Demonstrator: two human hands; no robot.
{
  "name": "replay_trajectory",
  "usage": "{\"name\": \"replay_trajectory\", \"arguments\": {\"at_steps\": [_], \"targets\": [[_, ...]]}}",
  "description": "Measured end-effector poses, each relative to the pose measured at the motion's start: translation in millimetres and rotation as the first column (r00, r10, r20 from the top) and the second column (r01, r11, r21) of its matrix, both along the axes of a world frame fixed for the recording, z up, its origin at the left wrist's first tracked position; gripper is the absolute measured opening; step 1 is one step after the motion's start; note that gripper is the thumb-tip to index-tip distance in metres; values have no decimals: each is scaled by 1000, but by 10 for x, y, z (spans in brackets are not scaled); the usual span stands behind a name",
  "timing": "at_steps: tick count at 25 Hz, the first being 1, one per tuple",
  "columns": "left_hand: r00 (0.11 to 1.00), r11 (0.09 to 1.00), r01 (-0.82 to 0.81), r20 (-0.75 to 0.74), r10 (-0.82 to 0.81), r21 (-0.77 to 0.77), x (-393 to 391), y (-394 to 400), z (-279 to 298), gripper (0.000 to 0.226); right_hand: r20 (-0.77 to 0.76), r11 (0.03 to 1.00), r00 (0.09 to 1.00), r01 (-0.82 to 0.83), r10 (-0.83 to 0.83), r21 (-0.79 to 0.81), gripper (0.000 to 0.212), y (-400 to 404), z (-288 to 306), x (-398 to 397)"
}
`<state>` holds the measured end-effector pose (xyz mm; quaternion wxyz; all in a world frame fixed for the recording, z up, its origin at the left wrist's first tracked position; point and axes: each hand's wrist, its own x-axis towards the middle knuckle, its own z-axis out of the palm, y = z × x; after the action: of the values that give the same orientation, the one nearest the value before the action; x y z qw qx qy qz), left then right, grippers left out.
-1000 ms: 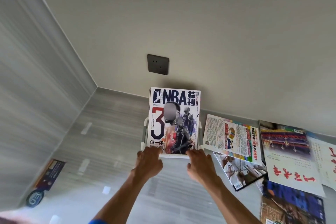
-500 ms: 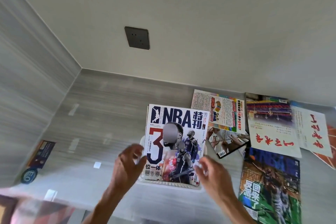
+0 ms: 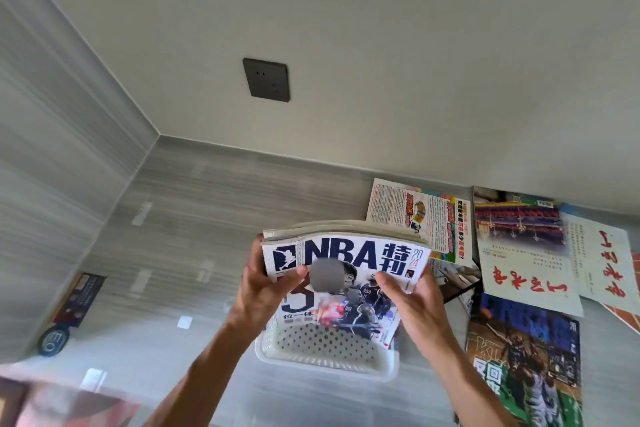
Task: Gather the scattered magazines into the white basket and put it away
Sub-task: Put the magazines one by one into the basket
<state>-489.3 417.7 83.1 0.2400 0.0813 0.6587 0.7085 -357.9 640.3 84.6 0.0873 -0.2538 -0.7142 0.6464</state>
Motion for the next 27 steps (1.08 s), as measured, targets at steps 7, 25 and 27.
{"name": "replay_trajectory", "arguments": {"at_steps": [7,25,27], "targets": [[983,993,114,-145,-116,-16,-34,-44,167,67,137,996,990,-20,32,-84,72,9,-94,199],[996,948,-5,-89,-25,-320,-339,39,-355,41,298,973,945,-185,138,135,84,247,-373,-231],[998,918,-61,-43,48,-392,-268,-147,-437,53,350,979,935,-122,57,164,77,234,-414,-79]]}}
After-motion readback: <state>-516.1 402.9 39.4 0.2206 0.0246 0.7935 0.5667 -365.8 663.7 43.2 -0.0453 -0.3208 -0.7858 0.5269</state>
